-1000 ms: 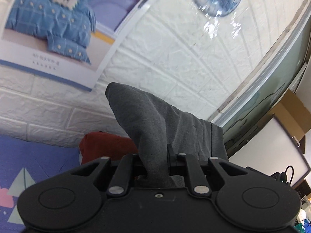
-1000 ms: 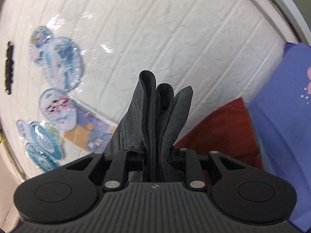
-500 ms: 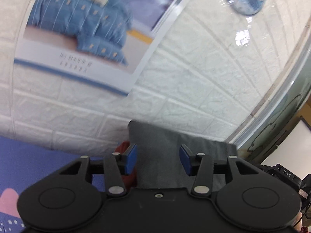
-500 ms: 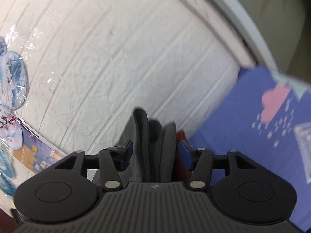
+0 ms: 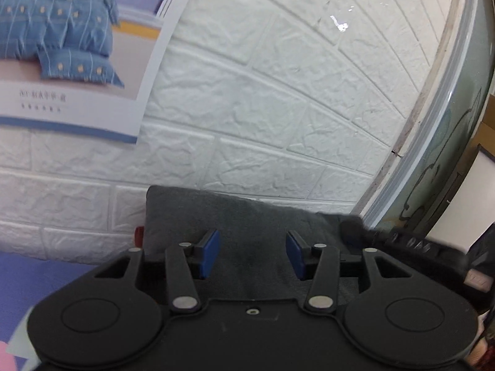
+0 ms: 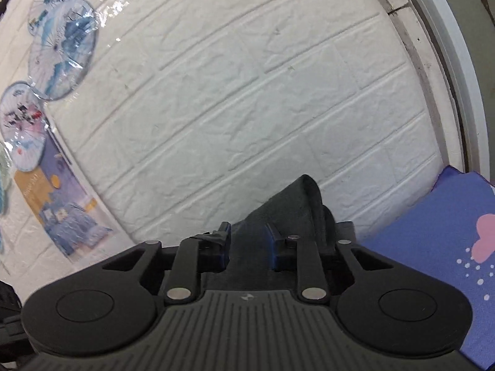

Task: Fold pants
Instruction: 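Lift the folded pants with both tools and carry them onto the clothes stack, then open both tools and pull them back from the stack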

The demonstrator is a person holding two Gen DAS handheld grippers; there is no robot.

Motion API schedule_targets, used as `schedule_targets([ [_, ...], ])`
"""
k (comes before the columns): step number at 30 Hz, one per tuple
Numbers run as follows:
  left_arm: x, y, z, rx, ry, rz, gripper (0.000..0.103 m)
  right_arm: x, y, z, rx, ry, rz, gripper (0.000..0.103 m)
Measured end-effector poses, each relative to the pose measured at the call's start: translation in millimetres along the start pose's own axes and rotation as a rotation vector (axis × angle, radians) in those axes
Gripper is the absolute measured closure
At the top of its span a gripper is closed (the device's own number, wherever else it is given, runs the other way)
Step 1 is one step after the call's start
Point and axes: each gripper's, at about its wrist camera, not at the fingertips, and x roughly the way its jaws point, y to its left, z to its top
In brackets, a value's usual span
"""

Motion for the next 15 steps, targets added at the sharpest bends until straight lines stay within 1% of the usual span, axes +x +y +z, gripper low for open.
schedule_targets([
  [1,6.0,3.0,-1.2,-0.018,0.008,-0.009,0.0,7.8,-8.3,-4.4,0.002,0.012,-0.02,0.078],
  [3,16.5,6.0,-5.0,-0.034,0.019,-0.029,0.0,19.9,-27.1,-17.8,-0.001,0.023,-0.037,0.098],
  [4,20.9,4.9,-8.2,-0.02,0.021,-0.025,0.0,22.8,-35.9,-24.3,-0.001,0.01,-0.037,0.102],
  [6,30.7,2.5,-15.0,0.025,0.03,-0.01,0.0,23.5,-54.5,-30.9,0.077,-0.023,-0.01,0.103],
  [7,34.0,2.8,-18.9,0.042,0.028,-0.004,0.0,24.4,-63.7,-31.3,0.128,-0.025,0.015,0.103],
  [8,35.7,2.7,-22.5,0.054,0.023,0.003,0.0,24.7,-68.5,-31.1,0.148,-0.024,0.028,0.103],
  [10,34.9,0.2,-26.0,0.084,0.017,0.019,0.0,24.6,-67.2,-30.4,0.122,-0.025,0.026,0.103],
  [12,31.3,-2.3,-23.2,0.098,0.03,0.029,0.0,25.1,-59.4,-29.7,0.095,-0.023,0.013,0.103],
  [15,15.9,-5.1,-11.8,0.06,0.077,0.03,0.0,21.5,-49.7,-26.6,0.091,-0.016,-0.004,0.103],
])
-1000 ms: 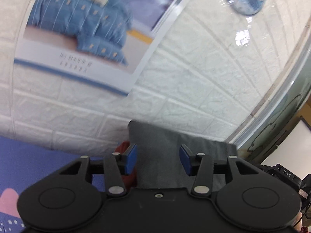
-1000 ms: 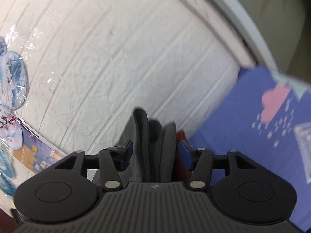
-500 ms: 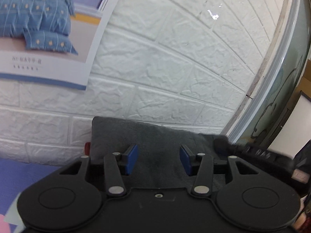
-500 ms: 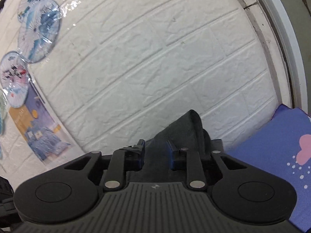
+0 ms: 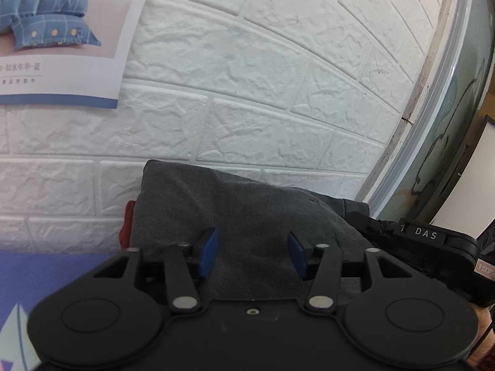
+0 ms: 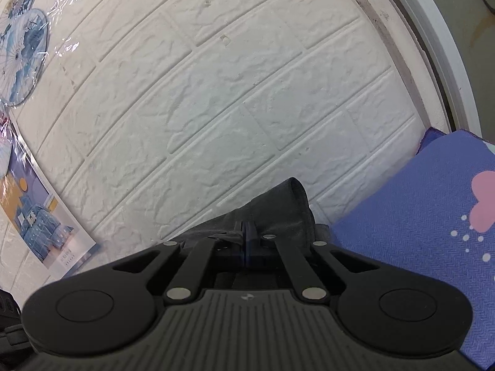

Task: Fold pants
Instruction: 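Open both tools and pull them back from the stack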

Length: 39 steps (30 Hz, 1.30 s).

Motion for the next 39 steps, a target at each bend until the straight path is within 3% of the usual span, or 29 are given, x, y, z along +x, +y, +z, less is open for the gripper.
schedule_targets([
  [1,-9.7,-1.2,5.0,-0.019,0.01,-0.008,0.0,-4.4,4.0,2.1,-0.001,0.003,0.002,0.099],
  [2,-20.9,-2.5,9.4,-0.029,0.005,-0.011,0.0,-11.2,10.8,5.4,-0.007,0.004,0.007,0.072],
  [3,-36.1,-5.6,14.2,-0.03,-0.012,-0.011,0.0,-19.6,18.5,8.9,-0.019,0.003,0.018,0.034],
  [4,-50.3,-8.2,18.2,-0.026,-0.03,-0.013,0.0,-30.1,27.8,12.9,-0.042,0.001,0.032,0.012],
  [5,-67.0,-11.4,22.1,-0.018,-0.054,-0.018,0.0,-42.5,37.2,15.8,-0.073,-0.01,0.045,0.0],
  [9,-125.6,-25.8,26.0,0.012,-0.108,0.011,0.0,-98.9,77.5,22.8,-0.255,-0.016,0.046,0.0],
  [11,-149.3,-33.5,20.2,0.026,-0.11,0.083,0.0,-128.2,92.8,21.4,-0.307,-0.007,0.01,0.0],
  [16,-199.7,-44.0,-18.2,-0.004,-0.061,0.138,0.0,-183.1,119.3,1.6,-0.422,0.034,-0.143,0.0],
  [20,-227.8,-51.1,-56.4,-0.017,-0.034,0.189,0.0,-215.2,119.0,-19.7,-0.456,0.067,-0.186,0.0],
  [29,-247.5,-72.9,-102.8,0.07,-0.024,0.271,0.0,-249.2,117.6,-68.6,-0.491,0.127,-0.24,0.0],
  [39,-252.4,-73.0,-119.6,0.085,-0.003,0.281,0.0,-262.9,121.5,-84.0,-0.497,0.133,-0.272,0.0],
])
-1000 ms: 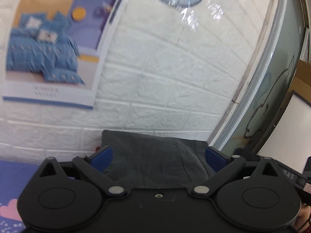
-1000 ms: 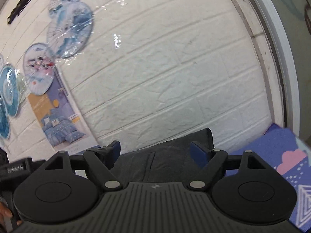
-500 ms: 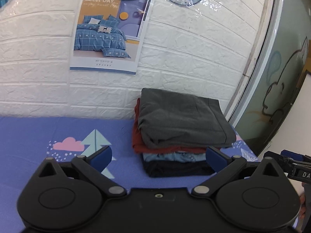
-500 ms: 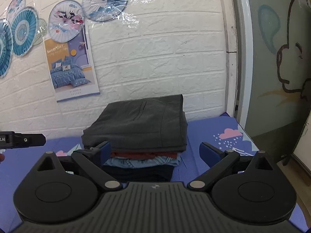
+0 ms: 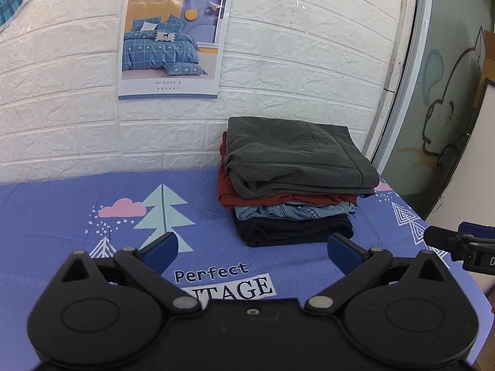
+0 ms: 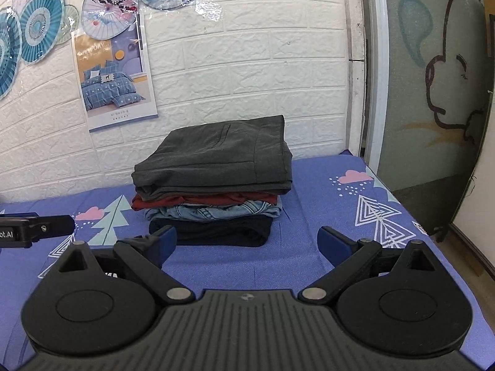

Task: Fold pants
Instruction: 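Open both tools and pull them back from the stack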

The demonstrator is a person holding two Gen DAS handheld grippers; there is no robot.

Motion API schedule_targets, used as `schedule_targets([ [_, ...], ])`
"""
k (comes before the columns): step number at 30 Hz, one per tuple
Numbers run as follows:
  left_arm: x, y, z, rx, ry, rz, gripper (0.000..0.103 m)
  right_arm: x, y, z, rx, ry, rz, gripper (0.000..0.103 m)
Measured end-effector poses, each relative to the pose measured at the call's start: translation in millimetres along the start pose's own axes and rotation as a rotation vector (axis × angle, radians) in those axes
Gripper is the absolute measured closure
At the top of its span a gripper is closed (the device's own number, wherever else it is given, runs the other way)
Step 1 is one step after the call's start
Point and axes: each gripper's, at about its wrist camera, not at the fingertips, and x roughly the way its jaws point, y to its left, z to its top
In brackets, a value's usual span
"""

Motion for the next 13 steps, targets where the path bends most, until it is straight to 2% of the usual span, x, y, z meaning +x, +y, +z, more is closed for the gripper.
schedule_targets([
  [13,-0.6,6.5,-0.9,-0.004,0.005,0.01,0.0,0.7,10.6,1.1,-0.022,0.009,-0.003,0.0],
])
